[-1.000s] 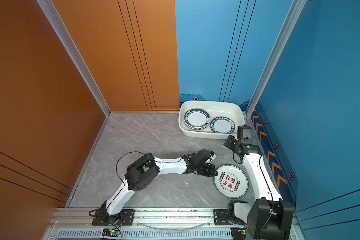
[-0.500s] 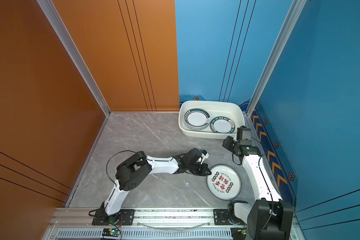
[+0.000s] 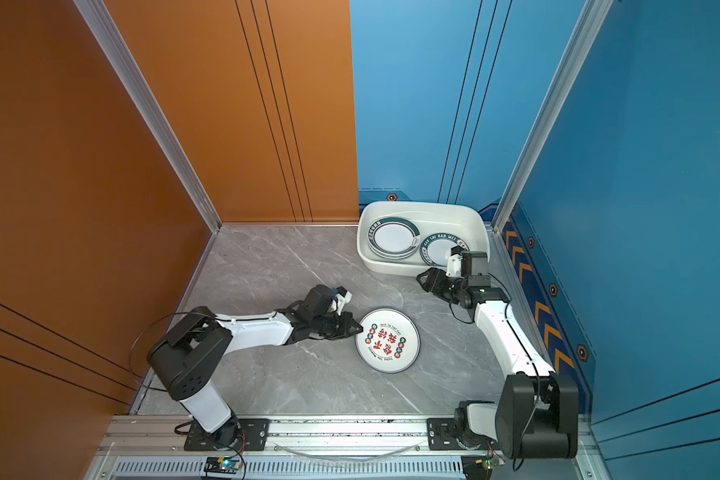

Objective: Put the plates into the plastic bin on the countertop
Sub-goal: 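Push the red-printed white plate with the left gripper toward the right gripper, then grip the printed plate's edge with the right gripper while the left steadies it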

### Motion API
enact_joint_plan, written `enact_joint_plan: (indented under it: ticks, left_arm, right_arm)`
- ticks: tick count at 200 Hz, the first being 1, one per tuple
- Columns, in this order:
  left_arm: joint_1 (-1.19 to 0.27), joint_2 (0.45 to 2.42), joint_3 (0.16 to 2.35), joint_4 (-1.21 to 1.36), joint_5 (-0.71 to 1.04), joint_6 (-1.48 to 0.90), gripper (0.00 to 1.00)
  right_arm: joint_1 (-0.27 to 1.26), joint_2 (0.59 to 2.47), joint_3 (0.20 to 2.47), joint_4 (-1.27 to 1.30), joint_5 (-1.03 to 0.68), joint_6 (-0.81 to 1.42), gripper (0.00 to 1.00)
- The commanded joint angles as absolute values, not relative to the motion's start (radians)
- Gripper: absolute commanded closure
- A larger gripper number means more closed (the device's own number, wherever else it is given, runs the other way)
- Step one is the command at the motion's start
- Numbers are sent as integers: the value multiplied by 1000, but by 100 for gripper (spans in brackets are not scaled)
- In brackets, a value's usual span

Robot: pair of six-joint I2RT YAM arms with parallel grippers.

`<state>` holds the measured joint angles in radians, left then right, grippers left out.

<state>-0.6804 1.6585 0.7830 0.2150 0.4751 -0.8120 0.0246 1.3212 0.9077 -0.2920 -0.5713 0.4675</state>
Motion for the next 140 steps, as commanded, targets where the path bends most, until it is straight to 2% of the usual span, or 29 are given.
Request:
enact_joint_plan:
  ticks: [1,75,140]
  left_arm:
    - [-623,1557,735,257,550,-793,100]
    - [-402,1393,651,244,649,-806,100]
    - [-351,1418,686,261,693,-818,100]
  right_arm:
    - [66,1375,924,-242,-650,457,36]
    - [138,1468,916,-173,-748,454,36]
    - [188,1507,897,-79,-876,479,38]
